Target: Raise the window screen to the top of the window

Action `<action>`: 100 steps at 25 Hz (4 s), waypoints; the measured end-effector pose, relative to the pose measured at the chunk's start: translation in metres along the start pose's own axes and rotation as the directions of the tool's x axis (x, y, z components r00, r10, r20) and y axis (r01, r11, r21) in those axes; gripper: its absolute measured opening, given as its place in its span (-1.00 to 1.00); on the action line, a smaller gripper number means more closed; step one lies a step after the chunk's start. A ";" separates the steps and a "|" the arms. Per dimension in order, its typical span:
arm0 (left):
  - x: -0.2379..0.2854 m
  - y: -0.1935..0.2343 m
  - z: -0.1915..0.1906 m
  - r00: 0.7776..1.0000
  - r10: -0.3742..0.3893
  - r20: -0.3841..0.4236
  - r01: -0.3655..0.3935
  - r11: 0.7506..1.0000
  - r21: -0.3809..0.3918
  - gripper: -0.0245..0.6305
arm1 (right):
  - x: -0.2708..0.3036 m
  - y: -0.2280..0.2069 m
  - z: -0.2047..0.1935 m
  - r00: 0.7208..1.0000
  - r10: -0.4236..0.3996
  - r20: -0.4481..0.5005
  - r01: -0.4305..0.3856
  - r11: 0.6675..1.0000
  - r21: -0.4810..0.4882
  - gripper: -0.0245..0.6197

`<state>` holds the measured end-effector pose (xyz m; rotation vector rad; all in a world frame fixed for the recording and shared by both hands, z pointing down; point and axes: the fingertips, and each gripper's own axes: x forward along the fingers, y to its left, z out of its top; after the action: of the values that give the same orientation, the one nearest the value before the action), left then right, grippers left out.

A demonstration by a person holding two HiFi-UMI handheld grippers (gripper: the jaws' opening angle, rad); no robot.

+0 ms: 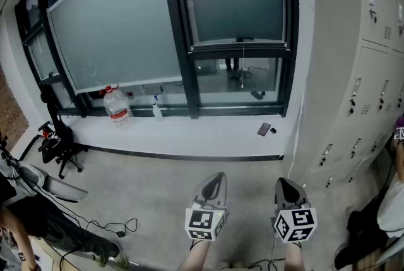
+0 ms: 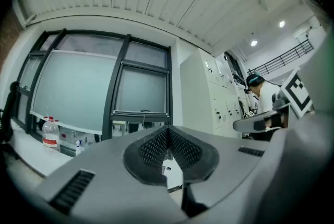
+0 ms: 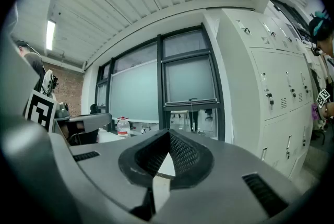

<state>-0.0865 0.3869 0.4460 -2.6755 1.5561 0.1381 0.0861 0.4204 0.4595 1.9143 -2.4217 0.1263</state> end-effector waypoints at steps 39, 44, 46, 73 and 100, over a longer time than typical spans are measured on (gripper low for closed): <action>0.170 0.093 -0.025 0.998 0.047 0.028 -0.048 0.999 0.007 -0.92 | 0.188 -0.067 0.001 0.996 0.080 0.045 -0.083 0.994 0.071 -0.91; 0.245 0.153 -0.017 0.998 0.037 0.048 -0.037 0.999 0.014 -0.92 | 0.280 -0.077 0.027 0.996 0.059 0.066 -0.063 0.996 0.057 -0.91; 0.270 0.175 -0.014 0.998 0.037 0.054 -0.038 0.999 0.017 -0.92 | 0.312 -0.079 0.033 0.996 0.062 0.065 -0.065 0.997 0.050 -0.91; 0.695 0.329 -0.033 0.993 0.104 0.055 -0.107 0.993 0.051 -0.92 | 0.729 -0.278 0.090 0.994 0.099 0.039 -0.098 0.995 -0.007 -0.91; 0.907 0.429 -0.051 0.899 0.092 -0.427 0.381 0.314 0.869 -0.67 | 0.957 -0.326 0.143 0.918 -0.003 -0.396 -0.389 0.187 -0.902 -0.72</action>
<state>-0.0106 -0.6145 0.4100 -1.8068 0.8645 -1.0890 0.1837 -0.5951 0.4149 0.8239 -1.6554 -0.8574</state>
